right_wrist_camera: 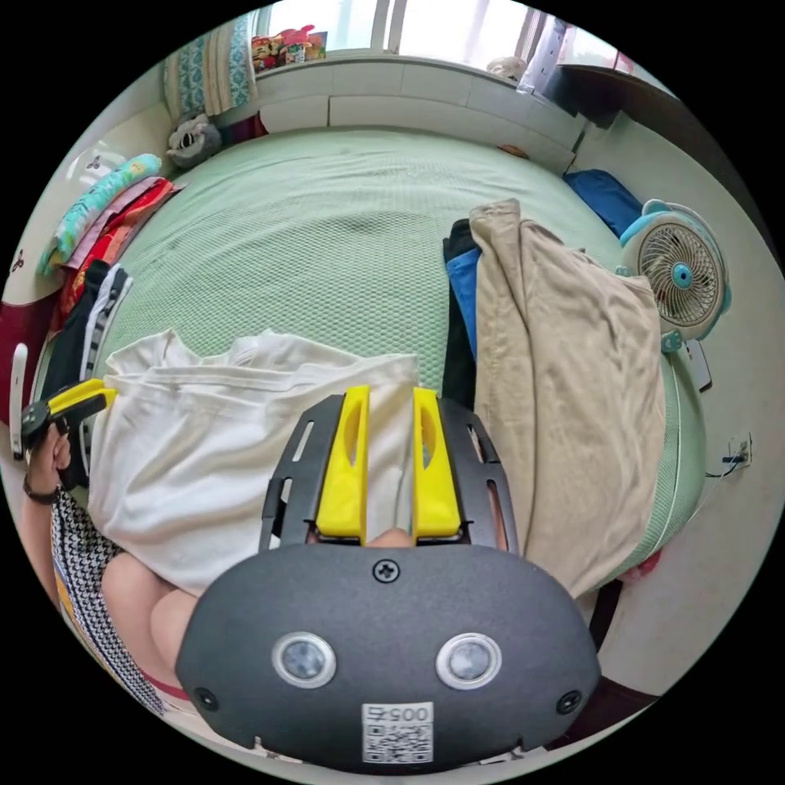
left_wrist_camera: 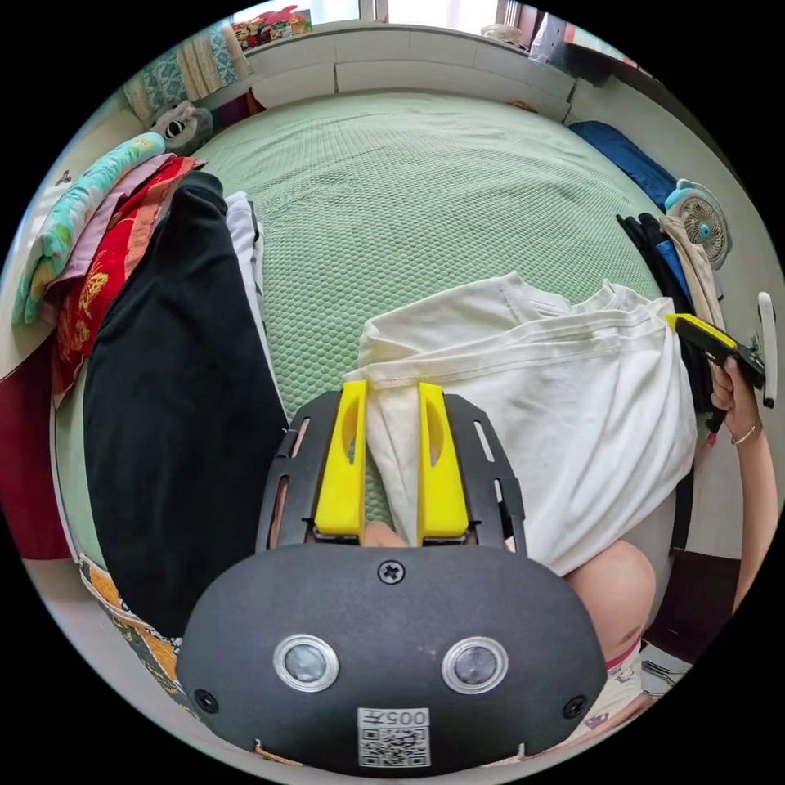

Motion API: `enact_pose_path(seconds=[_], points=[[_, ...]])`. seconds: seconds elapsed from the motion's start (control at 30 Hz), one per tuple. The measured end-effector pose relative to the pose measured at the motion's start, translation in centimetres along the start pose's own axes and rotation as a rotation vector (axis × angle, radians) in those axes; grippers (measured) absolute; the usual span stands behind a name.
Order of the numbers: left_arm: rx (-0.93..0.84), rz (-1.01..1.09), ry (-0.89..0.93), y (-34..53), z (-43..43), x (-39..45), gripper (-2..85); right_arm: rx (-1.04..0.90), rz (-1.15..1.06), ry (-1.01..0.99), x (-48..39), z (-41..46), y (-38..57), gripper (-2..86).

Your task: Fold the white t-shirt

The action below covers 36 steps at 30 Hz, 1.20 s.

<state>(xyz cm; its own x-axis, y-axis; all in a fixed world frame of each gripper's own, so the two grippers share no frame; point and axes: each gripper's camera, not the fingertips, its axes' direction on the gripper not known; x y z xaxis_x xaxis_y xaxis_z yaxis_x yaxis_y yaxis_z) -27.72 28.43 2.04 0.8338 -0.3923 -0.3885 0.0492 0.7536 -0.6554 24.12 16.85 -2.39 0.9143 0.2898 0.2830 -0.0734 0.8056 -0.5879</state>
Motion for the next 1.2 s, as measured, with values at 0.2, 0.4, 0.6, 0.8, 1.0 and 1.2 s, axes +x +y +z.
enact_pose_path(seconds=[0.2, 0.4, 0.6, 0.8, 1.0, 1.2], points=[[0.019, 0.087, -0.017, 1.1, -0.9, 0.7, 5.1, 0.007, -0.020, 0.073, 0.0, 0.9, 0.0, 1.0], [0.076, 0.107, 0.076, 1.0, -3.8, 0.2, 4.2, 0.085, 0.017, -0.021, 3.1, -2.5, 1.0, -1.4], [0.064, 0.024, 0.186, -0.8, -4.3, -1.4, 3.5, 0.044, 0.086, -0.068, 6.0, -2.8, 0.0, -1.5], [0.014, -0.050, 0.155, -2.8, -1.0, 0.2, 4.0, -0.002, 0.173, -0.048, 7.8, -0.3, -1.0, -1.3], [0.052, -0.089, 0.103, -0.5, -0.8, 2.9, 3.6, 0.016, 0.095, 0.025, 7.7, -1.3, 0.7, 1.0], [0.153, -0.043, 0.020, 5.0, -4.3, 6.2, -0.2, 0.026, -0.060, -0.096, 7.1, -5.1, 7.4, 4.5]])
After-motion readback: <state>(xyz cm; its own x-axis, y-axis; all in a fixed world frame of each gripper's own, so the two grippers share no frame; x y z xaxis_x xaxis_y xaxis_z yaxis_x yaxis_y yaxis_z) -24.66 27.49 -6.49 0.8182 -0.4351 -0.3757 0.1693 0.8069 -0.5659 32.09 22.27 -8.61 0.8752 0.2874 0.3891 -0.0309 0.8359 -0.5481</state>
